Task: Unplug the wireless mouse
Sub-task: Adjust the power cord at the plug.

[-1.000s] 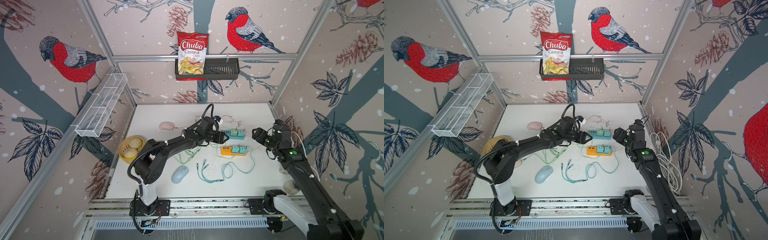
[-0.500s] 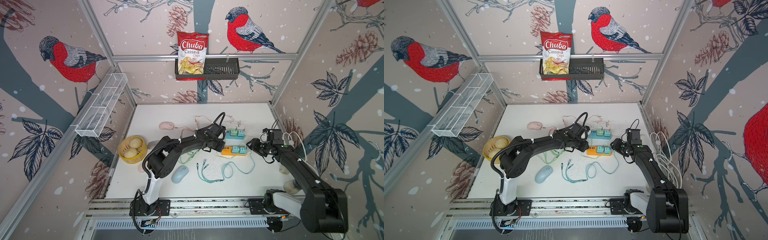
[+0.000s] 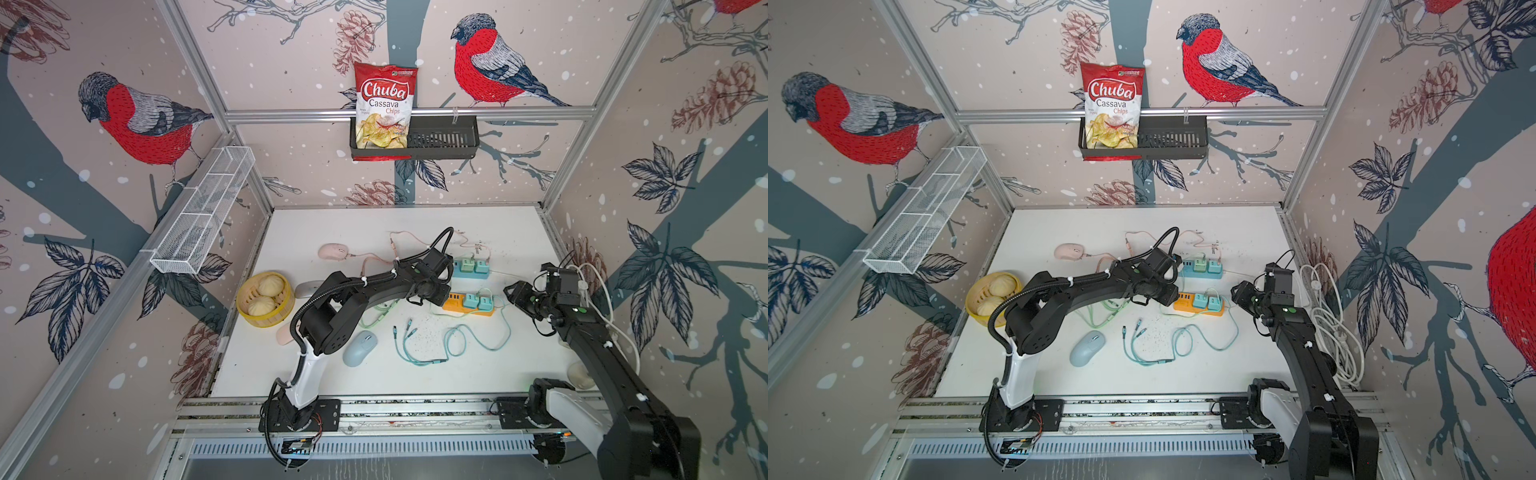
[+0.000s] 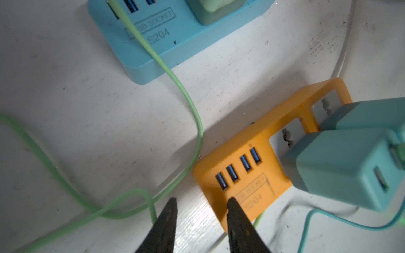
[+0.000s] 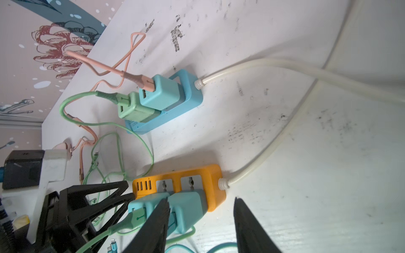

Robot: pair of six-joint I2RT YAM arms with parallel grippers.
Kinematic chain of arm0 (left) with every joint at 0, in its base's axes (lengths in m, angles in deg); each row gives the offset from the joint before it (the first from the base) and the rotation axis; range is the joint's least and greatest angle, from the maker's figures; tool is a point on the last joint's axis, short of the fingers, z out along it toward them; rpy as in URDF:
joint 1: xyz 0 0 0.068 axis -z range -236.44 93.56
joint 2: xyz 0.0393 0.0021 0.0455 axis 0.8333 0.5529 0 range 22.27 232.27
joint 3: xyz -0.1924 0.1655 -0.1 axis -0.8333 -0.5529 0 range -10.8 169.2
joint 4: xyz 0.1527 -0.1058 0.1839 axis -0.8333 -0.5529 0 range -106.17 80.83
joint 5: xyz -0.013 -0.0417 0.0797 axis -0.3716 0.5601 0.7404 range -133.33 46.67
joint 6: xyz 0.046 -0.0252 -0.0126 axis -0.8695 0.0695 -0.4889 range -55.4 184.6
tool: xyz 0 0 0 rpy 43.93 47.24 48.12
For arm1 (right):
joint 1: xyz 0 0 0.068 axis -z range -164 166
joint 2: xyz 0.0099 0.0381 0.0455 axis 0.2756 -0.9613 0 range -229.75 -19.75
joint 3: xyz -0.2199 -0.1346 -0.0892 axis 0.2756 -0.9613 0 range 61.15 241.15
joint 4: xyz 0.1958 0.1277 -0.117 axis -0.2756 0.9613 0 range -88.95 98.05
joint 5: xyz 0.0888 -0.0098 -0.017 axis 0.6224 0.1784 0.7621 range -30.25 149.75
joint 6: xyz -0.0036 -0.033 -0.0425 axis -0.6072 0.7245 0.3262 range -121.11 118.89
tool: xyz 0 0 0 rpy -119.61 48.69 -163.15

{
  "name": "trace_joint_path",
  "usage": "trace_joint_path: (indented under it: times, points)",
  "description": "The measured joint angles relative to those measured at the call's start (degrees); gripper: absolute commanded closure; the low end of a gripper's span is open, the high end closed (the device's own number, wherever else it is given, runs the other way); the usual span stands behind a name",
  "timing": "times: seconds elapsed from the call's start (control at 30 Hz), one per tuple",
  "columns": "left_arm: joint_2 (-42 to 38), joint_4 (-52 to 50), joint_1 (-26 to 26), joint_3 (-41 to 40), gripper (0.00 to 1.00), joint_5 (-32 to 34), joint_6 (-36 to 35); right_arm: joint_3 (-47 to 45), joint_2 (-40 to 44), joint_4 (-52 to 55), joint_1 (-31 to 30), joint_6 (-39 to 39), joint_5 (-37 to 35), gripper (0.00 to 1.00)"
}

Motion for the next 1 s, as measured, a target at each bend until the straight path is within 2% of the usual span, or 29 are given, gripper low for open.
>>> trace_joint_path:
  times: [0.07,0.17,0.27,0.4,0.6,0.83,1.0]
  points:
    - [0.9,0.0,0.2,1.4,0.6,-0.7,-0.1,-1.0,-0.7,-0.5,0.2,-0.2,0.8,0.65]
    - [2.5,-0.7,0.9,3.3,0.63,-1.0,-0.6,-2.4,-2.3,-1.3,0.3,-1.3,2.4,0.75]
    - [3.3,-0.9,1.1,3.9,0.66,-1.3,-0.6,-4.6,-2.9,-2.1,0.3,-1.3,4.6,0.74]
    - [3.5,0.0,1.1,3.4,0.66,-1.9,-0.6,-6.3,-3.0,-2.7,-1.4,-1.3,6.8,0.68]
    - [5.6,1.3,1.0,5.4,0.66,-2.8,-0.6,-7.6,-2.1,-5.3,-8.2,-1.8,7.3,0.67]
    - [9.5,-0.2,0.6,11.5,0.67,-3.5,-1.0,-8.6,-3.0,-9.1,-17.5,-5.3,6.4,0.67]
    - [12.6,-2.6,-0.3,17.2,0.68,-3.7,-2.1,-8.6,-2.8,-11.2,-21.0,-7.3,5.5,0.62]
